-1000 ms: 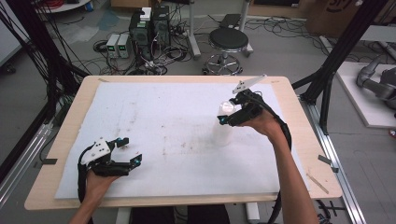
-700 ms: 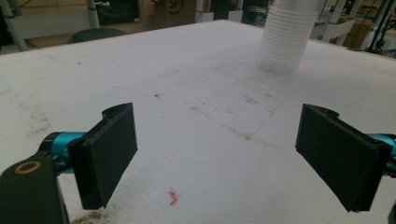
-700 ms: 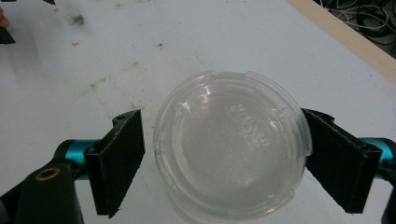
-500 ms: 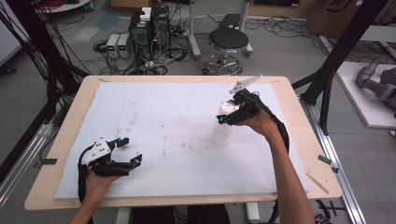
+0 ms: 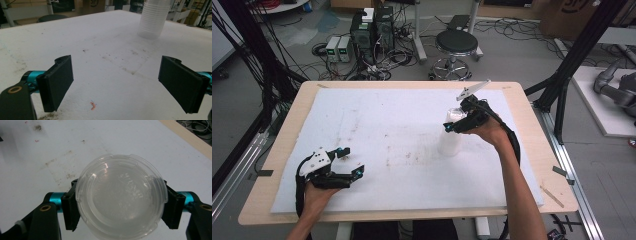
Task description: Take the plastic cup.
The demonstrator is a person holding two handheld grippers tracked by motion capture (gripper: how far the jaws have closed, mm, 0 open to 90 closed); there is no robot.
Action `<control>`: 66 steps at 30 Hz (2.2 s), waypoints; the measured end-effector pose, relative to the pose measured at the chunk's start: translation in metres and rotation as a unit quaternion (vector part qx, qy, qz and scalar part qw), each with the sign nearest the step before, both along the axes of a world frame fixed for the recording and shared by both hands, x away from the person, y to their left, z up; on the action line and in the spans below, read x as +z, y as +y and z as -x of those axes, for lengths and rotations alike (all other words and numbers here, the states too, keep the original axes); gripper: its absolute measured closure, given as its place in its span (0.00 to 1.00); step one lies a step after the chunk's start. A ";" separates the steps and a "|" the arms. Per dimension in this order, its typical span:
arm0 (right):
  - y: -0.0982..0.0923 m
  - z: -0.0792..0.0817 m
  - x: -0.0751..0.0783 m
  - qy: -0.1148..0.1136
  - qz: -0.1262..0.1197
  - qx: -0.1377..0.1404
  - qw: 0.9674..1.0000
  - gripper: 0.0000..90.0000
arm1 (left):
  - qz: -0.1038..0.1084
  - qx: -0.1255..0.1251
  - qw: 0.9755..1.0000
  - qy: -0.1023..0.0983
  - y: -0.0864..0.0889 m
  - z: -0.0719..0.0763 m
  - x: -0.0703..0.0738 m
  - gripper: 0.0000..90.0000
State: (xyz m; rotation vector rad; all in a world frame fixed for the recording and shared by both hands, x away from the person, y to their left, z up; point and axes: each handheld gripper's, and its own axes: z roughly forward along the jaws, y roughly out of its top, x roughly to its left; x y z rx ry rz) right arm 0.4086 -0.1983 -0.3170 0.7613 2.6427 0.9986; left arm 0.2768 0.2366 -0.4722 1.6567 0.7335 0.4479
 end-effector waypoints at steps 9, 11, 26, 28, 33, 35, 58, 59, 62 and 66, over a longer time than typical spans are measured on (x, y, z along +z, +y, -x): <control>0.000 0.001 0.000 0.005 0.000 0.003 1.000 0.38 | -0.001 0.000 1.000 0.000 0.000 0.000 0.000 0.14; 0.001 0.001 0.001 0.005 -0.001 0.003 1.000 0.40 | -0.001 0.000 1.000 0.000 0.000 0.000 0.000 0.14; 0.000 0.005 0.007 -0.003 -0.002 0.004 1.000 0.41 | -0.003 -0.001 1.000 0.002 0.000 0.000 0.000 0.14; -0.001 0.006 0.010 -0.006 -0.008 0.002 1.000 0.42 | -0.002 -0.001 1.000 0.003 0.000 0.000 0.000 0.14; -0.003 0.008 0.024 -0.016 -0.028 0.002 0.999 0.45 | -0.003 -0.001 1.000 0.003 -0.001 0.000 0.000 0.14; -0.003 0.010 0.032 -0.015 -0.033 0.001 0.999 0.46 | -0.004 -0.002 1.000 0.002 -0.001 0.000 0.000 0.14; 0.000 0.022 0.098 -0.065 -0.051 0.009 0.997 0.46 | -0.001 -0.003 1.000 0.004 0.000 -0.001 0.000 0.14; -0.001 0.024 0.098 -0.068 -0.051 0.008 0.996 0.46 | -0.001 -0.003 1.000 0.004 0.000 -0.001 0.000 0.14; -0.001 0.033 0.101 -0.075 -0.058 0.011 0.995 0.47 | 0.000 -0.004 1.000 0.004 0.000 0.000 0.000 0.14; -0.002 0.049 0.098 -0.083 -0.065 0.023 0.994 0.47 | 0.003 -0.004 1.000 0.004 0.001 0.000 0.000 0.14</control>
